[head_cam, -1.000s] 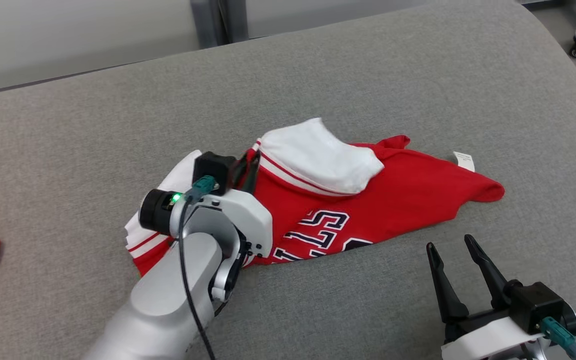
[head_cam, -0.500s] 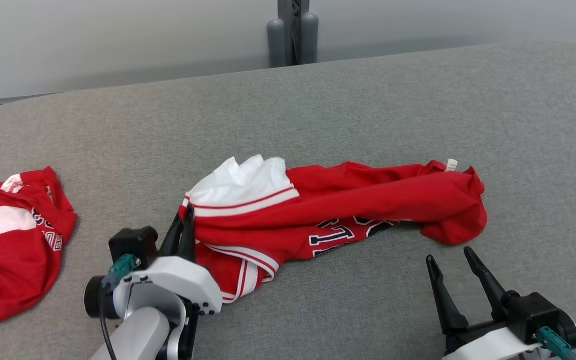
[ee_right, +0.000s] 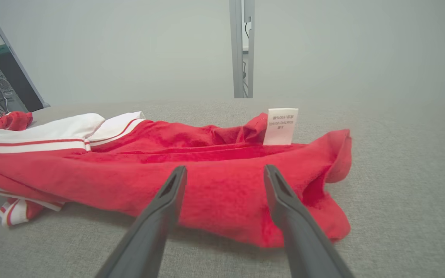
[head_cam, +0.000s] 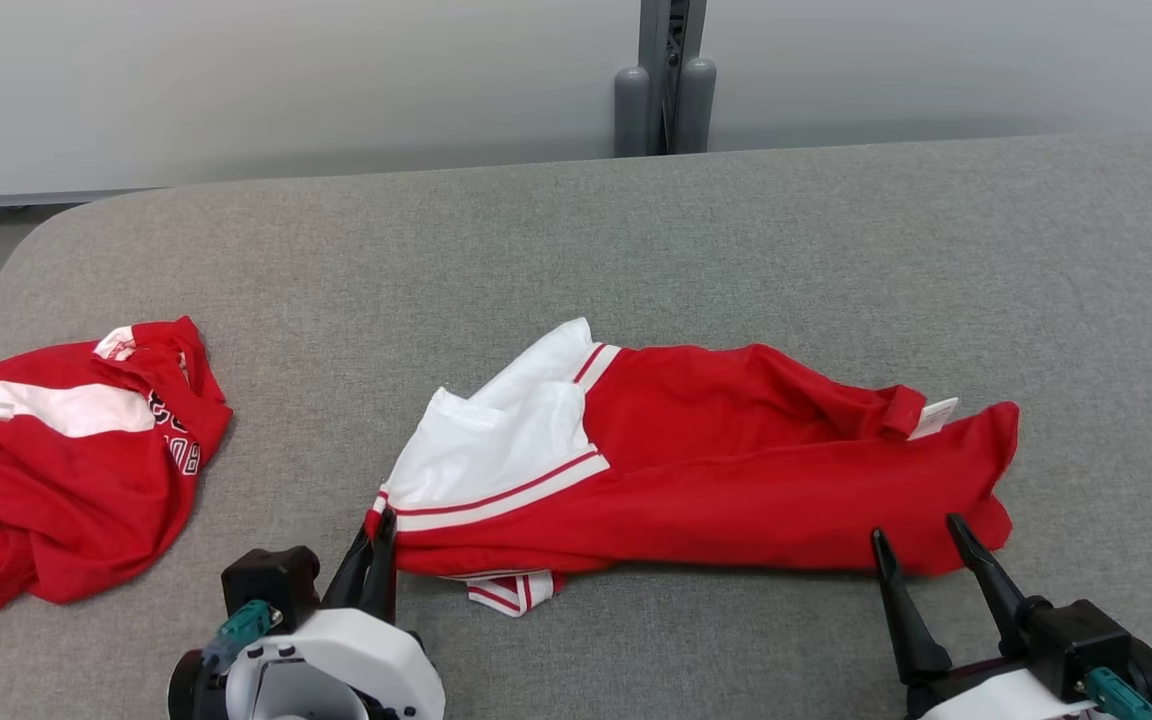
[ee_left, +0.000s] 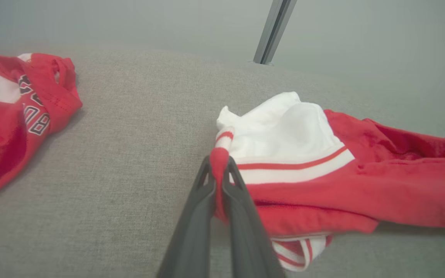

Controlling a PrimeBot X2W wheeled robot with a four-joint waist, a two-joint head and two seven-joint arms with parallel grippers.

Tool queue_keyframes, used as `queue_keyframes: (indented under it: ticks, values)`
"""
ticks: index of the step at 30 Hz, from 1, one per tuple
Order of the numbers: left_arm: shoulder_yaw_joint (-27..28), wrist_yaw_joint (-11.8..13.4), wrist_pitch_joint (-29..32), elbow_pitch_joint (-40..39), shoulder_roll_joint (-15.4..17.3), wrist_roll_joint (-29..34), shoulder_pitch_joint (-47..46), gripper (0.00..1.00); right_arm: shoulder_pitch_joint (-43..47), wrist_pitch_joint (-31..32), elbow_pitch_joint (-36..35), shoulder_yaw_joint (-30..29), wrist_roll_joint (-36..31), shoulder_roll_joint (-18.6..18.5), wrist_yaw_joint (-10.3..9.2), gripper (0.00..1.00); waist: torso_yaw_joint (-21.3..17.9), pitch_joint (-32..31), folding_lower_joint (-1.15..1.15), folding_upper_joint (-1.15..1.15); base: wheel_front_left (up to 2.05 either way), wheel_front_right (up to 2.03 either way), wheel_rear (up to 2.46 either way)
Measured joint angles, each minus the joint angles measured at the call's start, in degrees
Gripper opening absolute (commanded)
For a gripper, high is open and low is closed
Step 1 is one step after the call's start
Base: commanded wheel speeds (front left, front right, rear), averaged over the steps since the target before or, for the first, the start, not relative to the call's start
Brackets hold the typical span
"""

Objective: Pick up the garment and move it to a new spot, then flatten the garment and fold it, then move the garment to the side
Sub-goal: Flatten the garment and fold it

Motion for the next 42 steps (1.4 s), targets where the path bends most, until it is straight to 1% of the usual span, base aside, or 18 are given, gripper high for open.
queue_keyframes:
  ticks: [4, 5, 7, 8, 10, 11, 15, 16, 17, 18, 20, 26, 31, 33, 35, 39, 41, 42]
  values:
    - [-0.2, 0.9, 1.0, -0.8, 0.4, -0.1, 1.8, 0.0, 0.3, 0.0, 0.3, -0.2, -0.4, 0.0, 0.0, 1.0, 0.2, -0.1, 0.0, 0.0, 0.0, 0.0, 0.0]
    - [-0.4, 1.0, 1.4, -0.9, 0.5, -0.2, 2.2, 0.05, 0.3, 0.0, 0.4, -0.3, -0.4, 0.0, 0.0, 1.0, 0.2, -0.1, 0.0, 0.0, 0.0, 0.0, 0.0]
    - [-0.4, 1.4, 1.7, -0.9, 0.7, -0.8, 3.0, 0.11, 0.3, 0.0, 0.5, -0.4, -0.4, 0.0, 0.0, 1.0, 0.1, -0.1, 0.0, 0.0, 0.0, 0.0, 0.0]
    - [-0.5, 1.8, 2.0, -0.8, 0.8, -0.9, 3.3, 0.11, 0.3, 0.0, 0.5, -0.3, -0.4, 0.0, 0.0, 1.0, 0.0, -0.1, 0.0, 0.0, 0.0, 0.0, 0.0]
    - [-0.5, 2.9, 2.4, -0.2, 1.4, -0.6, 3.7, 0.23, 0.3, 0.0, 0.7, -0.4, -0.4, 0.0, 0.0, 1.0, -0.1, -0.2, 0.0, 0.0, 0.0, 0.0, 0.0]
    - [-0.5, 3.4, 2.4, 0.3, 1.8, -0.3, 3.9, 0.24, 0.3, 0.0, 0.7, -0.4, -0.4, 0.0, 0.0, 1.0, -0.1, -0.2, 0.0, 0.0, 0.0, 0.0, 0.0]
    - [-0.5, 4.5, 2.5, 1.1, 2.1, 0.2, 4.1, 0.23, 0.5, 0.0, 1.1, -0.5, -0.4, 0.0, 0.0, 1.0, -0.2, -0.3, 0.0, 0.0, 0.0, 0.0, 0.0]
    - [-0.7, 4.9, 2.8, 1.1, 2.3, 0.5, 4.1, 0.25, 0.5, 0.0, 1.2, -0.6, -0.4, 0.0, 0.0, 1.0, -0.2, -0.4, 0.0, 0.0, 0.0, 0.0, 0.0]
    - [-0.7, 5.1, 2.9, 1.0, 2.3, 0.5, 4.1, 0.31, 0.5, 0.0, 1.3, -0.6, -0.4, 0.0, 0.0, 1.0, -0.1, -0.4, 0.0, 0.0, 0.0, 0.0, 0.0]
    - [-0.7, 5.3, 2.9, 0.9, 2.3, 0.5, 4.1, 0.39, 0.5, 0.0, 1.3, -0.5, -0.4, 0.0, 0.0, 1.0, -0.1, -0.4, 0.0, 0.0, 0.0, 0.0, 0.0]
    - [-0.4, 5.3, 2.4, 0.5, 2.1, 0.4, 4.3, 1.0, 0.5, 0.0, 1.4, -0.5, -0.5, 0.0, 0.0, 1.0, -0.1, -0.6, 0.0, 0.0, 0.0, 0.0, 0.0]
    - [0.6, 6.7, 0.2, -2.5, 2.3, 0.9, 5.2, 1.0, 0.6, 0.0, 0.9, -0.2, -0.7, 0.0, 0.0, 1.0, -0.1, -1.2, 0.0, 0.0, 0.0, 0.0, 0.0]
    - [3.0, 6.9, -3.8, -6.1, 3.7, 1.7, 5.8, 1.0, 0.8, 0.0, -0.7, -0.2, -0.8, 0.0, 0.0, 1.0, -0.4, -2.3, 0.0, 0.0, 0.0, 0.0, 0.0]
    - [3.5, 6.7, -5.1, -7.4, 3.7, 2.7, 5.8, 1.0, 0.8, 0.0, -1.1, -0.1, -0.7, 0.0, 0.0, 1.0, -0.6, -2.8, 0.0, 0.0, 0.0, 0.0, 0.0]
    - [3.7, 5.8, -6.1, -8.0, 4.4, 4.5, 5.8, 1.0, 0.9, 0.0, -1.1, 0.4, -0.4, 0.0, 0.0, 1.0, -0.9, -3.5, 0.0, 0.0, 0.0, 0.0, 0.0]
    - [4.5, 5.3, -6.8, -8.2, 3.4, 6.3, 8.0, 1.0, 1.9, 0.0, -1.4, 0.4, 0.2, 0.0, 0.0, 1.0, -1.6, -5.3, 0.0, 0.0, 0.0, 0.0, 0.0]
    - [5.3, 4.7, -6.9, -8.2, 2.4, 7.0, 9.5, 1.0, 2.8, 0.0, -1.8, 0.0, 0.5, 0.0, 0.0, 1.0, -1.9, -6.3, 0.0, 0.0, 0.0, 0.0, 0.0]
    - [5.3, 3.9, -6.9, -8.1, 1.9, 7.9, 10.2, 1.0, 3.2, 0.0, -2.0, -0.2, 0.6, 0.0, 0.0, 1.0, -2.0, -6.7, 0.0, 0.0, 0.0, 0.0, 0.0]
